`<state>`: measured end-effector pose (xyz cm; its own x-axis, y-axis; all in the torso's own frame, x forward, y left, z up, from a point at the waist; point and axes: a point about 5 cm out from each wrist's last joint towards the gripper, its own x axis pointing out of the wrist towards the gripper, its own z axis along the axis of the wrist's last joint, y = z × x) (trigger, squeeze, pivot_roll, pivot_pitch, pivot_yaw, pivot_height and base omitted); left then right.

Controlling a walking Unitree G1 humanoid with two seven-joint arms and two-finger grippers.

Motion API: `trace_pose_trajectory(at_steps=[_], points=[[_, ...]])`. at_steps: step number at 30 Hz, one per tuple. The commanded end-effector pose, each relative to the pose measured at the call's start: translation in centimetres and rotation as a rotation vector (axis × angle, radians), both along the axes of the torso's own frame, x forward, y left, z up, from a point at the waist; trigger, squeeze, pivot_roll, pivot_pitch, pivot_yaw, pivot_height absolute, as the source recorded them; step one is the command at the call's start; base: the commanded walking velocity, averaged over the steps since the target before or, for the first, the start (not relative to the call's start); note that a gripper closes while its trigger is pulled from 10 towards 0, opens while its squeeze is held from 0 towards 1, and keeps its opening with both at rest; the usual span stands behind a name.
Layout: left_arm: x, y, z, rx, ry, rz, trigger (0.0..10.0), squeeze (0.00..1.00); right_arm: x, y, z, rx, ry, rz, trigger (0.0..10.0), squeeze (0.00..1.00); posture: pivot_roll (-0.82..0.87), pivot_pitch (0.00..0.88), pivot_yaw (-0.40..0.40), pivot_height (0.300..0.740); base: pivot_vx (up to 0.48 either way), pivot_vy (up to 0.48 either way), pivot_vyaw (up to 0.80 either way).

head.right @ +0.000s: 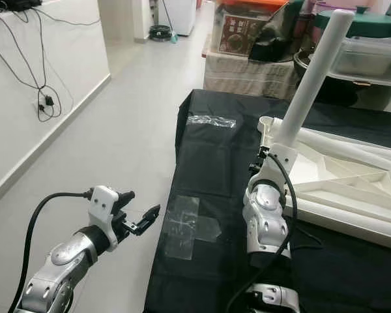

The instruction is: Building children table

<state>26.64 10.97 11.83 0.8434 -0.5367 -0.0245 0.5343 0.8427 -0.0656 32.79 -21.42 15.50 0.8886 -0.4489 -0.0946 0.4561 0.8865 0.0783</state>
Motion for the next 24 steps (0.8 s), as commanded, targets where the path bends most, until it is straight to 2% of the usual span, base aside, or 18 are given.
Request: trace_pose_trajectory(at_steps=[1,10,13,14,15,16,18,19,21,22,24], points=[[-0.1,0.1,-0.3,0.011,0.005,0.005,10.0,0.00,-0.4,-0.1,-0.1,-0.022,-0.009,0.007,0.0,0.00,0.05,0.000,-0.067,0.740,0.000,0.000,0.00],[-0.2,0.2,-0.5,0.006,0.008,0.032,10.0,0.00,-2.4,-1.5,-1.3,-0.071,0.036,0.003,0.0,0.00,0.03,0.000,-0.060,0.740,0.000,0.000,0.00],[-0.1,0.1,-0.5,0.003,0.008,0.034,10.0,0.00,-3.0,-1.6,-1.6,-0.081,0.043,0.065,0.0,0.00,0.02,0.000,-0.054,0.740,0.000,0.000,0.00],[0.0,0.0,-0.5,0.002,0.007,0.033,10.0,0.00,-3.0,-1.0,-1.7,-0.068,0.033,0.153,0.0,0.00,0.01,0.000,-0.048,0.740,0.000,0.000,0.00],[0.0,0.0,-0.5,0.002,0.007,0.033,10.0,0.00,-3.0,-1.0,-1.7,-0.068,0.033,0.153,0.0,0.00,0.01,0.000,-0.048,0.740,0.000,0.000,0.00],[0.0,-0.1,-0.5,0.001,0.007,0.033,10.0,0.00,-2.9,-0.5,-1.7,-0.057,0.026,0.214,0.0,0.00,0.01,0.000,-0.048,0.740,0.000,0.000,0.00],[0.0,-0.2,-0.5,-0.002,0.006,0.029,10.0,0.00,-3.0,1.3,-1.6,-0.046,-0.009,0.430,0.0,0.00,0.01,0.000,-0.039,0.740,0.000,0.000,0.00],[0.0,-0.2,-0.5,-0.002,0.006,0.029,10.0,0.00,-3.0,1.3,-1.6,-0.046,-0.009,0.430,0.0,0.00,0.01,0.000,-0.039,0.740,0.000,0.000,0.00],[0.0,-0.5,-0.5,-0.006,0.006,0.020,10.0,0.00,-3.8,2.9,-1.8,-0.031,-0.004,0.687,0.0,0.00,0.01,0.000,-0.037,0.740,0.000,0.000,0.00],[0.0,-0.5,-0.5,-0.006,0.006,0.020,10.0,0.00,-3.8,2.9,-1.8,-0.031,-0.004,0.687,0.0,0.00,0.01,0.000,-0.037,0.740,0.000,0.000,0.00],[0.1,-0.4,-0.5,-0.005,0.007,0.018,10.0,0.00,-5.1,3.5,-2.2,-0.050,0.055,0.953,0.0,0.00,0.01,0.000,-0.039,0.740,0.000,0.000,0.00]])
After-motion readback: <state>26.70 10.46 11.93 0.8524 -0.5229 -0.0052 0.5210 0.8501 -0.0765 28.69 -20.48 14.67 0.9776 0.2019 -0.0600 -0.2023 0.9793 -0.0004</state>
